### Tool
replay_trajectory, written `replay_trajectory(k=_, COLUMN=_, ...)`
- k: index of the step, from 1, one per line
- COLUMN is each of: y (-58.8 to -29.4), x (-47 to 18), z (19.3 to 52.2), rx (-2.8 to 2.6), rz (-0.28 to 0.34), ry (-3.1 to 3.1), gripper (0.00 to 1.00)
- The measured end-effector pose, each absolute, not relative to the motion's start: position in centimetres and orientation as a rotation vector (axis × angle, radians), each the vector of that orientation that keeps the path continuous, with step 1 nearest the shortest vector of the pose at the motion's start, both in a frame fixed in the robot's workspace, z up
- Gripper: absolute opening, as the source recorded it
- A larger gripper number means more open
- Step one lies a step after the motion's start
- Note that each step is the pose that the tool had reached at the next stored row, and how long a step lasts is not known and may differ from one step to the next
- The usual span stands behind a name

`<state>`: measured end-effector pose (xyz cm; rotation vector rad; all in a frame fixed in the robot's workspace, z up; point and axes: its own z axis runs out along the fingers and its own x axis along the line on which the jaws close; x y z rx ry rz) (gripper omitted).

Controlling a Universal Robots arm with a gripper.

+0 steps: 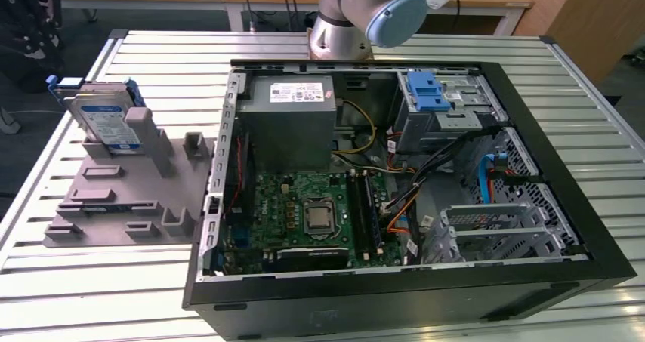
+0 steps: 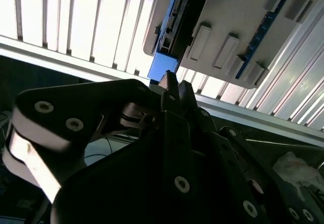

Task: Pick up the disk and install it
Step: 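Pick up the disk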

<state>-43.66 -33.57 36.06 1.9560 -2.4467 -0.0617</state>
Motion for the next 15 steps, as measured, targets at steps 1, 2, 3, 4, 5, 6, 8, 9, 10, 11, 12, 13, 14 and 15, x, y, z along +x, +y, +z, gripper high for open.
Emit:
replay_trajectory(k=1, y=-33.6, x=-43.7, z=36.0, rx=1.962, rz=-0.062, ry=-2.441, gripper=0.23)
replay_trajectory(k=2, y=-33.6, x=-43.7, z=36.0, rx=1.976, rz=-0.062, ry=-2.43, gripper=0.23)
replay_trajectory(k=3, y=-33.6, x=-43.7, z=35.9, rx=1.995, rz=-0.062, ry=-2.414, gripper=0.29)
replay_trajectory(k=4, y=-33.6, x=-43.7, z=35.8, rx=2.017, rz=-0.061, ry=-2.396, gripper=0.29)
replay_trajectory(k=5, y=-33.6, x=-43.7, z=35.8, rx=2.036, rz=-0.061, ry=-2.379, gripper=0.36)
replay_trajectory(k=6, y=-33.5, x=-43.7, z=35.7, rx=2.048, rz=-0.061, ry=-2.368, gripper=0.36)
replay_trajectory(k=8, y=-33.5, x=-43.7, z=35.4, rx=2.048, rz=-0.054, ry=-2.363, gripper=0.36)
replay_trajectory(k=9, y=-33.4, x=-43.7, z=35.3, rx=2.046, rz=-0.047, ry=-2.36, gripper=0.36)
replay_trajectory(k=10, y=-33.3, x=-43.7, z=35.2, rx=2.043, rz=-0.04, ry=-2.357, gripper=0.36)
replay_trajectory(k=11, y=-33.3, x=-43.7, z=35.0, rx=2.041, rz=-0.033, ry=-2.355, gripper=0.36)
replay_trajectory(k=12, y=-33.2, x=-43.7, z=34.9, rx=2.039, rz=-0.027, ry=-2.352, gripper=0.36)
replay_trajectory(k=13, y=-33.1, x=-43.7, z=34.8, rx=2.036, rz=-0.02, ry=-2.349, gripper=0.43)
replay_trajectory(k=14, y=-33.0, x=-43.7, z=34.6, rx=2.034, rz=-0.014, ry=-2.347, gripper=0.43)
replay_trajectory(k=15, y=-32.8, x=-43.7, z=34.5, rx=2.034, rz=-0.012, ry=-2.346, gripper=0.43)
